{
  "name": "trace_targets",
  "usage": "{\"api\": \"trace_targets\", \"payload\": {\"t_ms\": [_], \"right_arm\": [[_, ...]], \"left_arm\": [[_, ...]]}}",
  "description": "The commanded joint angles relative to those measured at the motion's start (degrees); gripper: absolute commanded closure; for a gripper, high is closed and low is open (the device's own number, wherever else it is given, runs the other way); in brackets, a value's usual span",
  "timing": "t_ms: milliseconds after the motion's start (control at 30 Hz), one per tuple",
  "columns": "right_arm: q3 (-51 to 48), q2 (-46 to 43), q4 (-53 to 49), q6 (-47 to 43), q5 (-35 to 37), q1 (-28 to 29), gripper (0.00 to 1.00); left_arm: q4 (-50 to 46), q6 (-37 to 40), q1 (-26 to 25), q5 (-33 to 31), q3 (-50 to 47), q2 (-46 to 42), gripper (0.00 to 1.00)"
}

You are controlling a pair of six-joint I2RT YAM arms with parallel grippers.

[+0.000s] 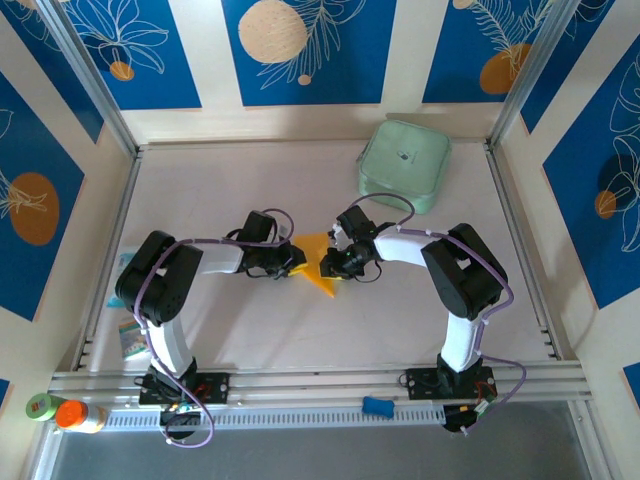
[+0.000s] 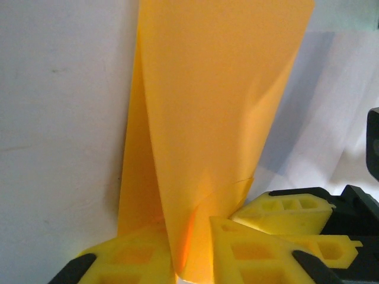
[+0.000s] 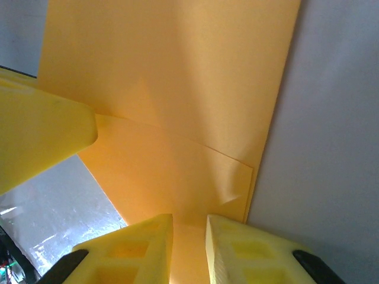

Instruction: Fold a paper plane with a square sheet of paper (pick it up from the middle)

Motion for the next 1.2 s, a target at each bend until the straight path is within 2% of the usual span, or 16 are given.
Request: {"api": "trace_targets", "payload": {"t_ms": [0, 133, 233, 333, 433, 567, 733, 933, 1167], "right_arm": [[-0.79, 0.63, -0.66, -2.37, 0.36, -0.42, 0.77], [-0.40, -3.12, 0.33, -4.34, 1.61, -0.40, 0.74], [-2.39, -8.25, 3.07, -6.77, 4.37, 0.19, 0.65], [-5.83, -13.49, 6.46, -9.84, 9.29, 1.66, 0.55], [-9.13, -17.53, 9.64, -13.43, 15.68, 4.17, 0.50], [-13.85, -20.88, 15.18, -18.05, 26.20, 9.17, 0.51], [-17.55, -20.78, 22.00, -21.63, 33.05, 13.90, 0.54], [-18.94, -16.58, 28.66, -25.16, 37.68, 18.43, 0.55], [-18.29, -10.91, 33.60, -26.51, 40.03, 20.66, 0.54]], "left_arm": [[0.50, 0.67, 0.77, 1.18, 1.12, 0.30, 0.87], [0.76, -1.09, 0.78, 0.13, 0.68, -1.04, 0.95], [0.01, -2.52, 0.63, -1.99, 0.08, -2.99, 0.97], [-2.33, -3.38, 0.14, -4.84, 0.07, -5.55, 0.98], [-4.96, -3.98, -0.93, -8.58, 0.52, -7.93, 0.97], [-9.10, -4.37, -2.67, -13.58, 1.99, -9.71, 0.97], [-9.71, -5.54, -3.92, -15.86, 2.78, -9.87, 0.96], [-9.55, -6.35, -4.68, -15.69, 3.16, -9.13, 0.95], [-9.41, -6.38, -4.87, -15.69, 3.08, -9.49, 0.94]]}}
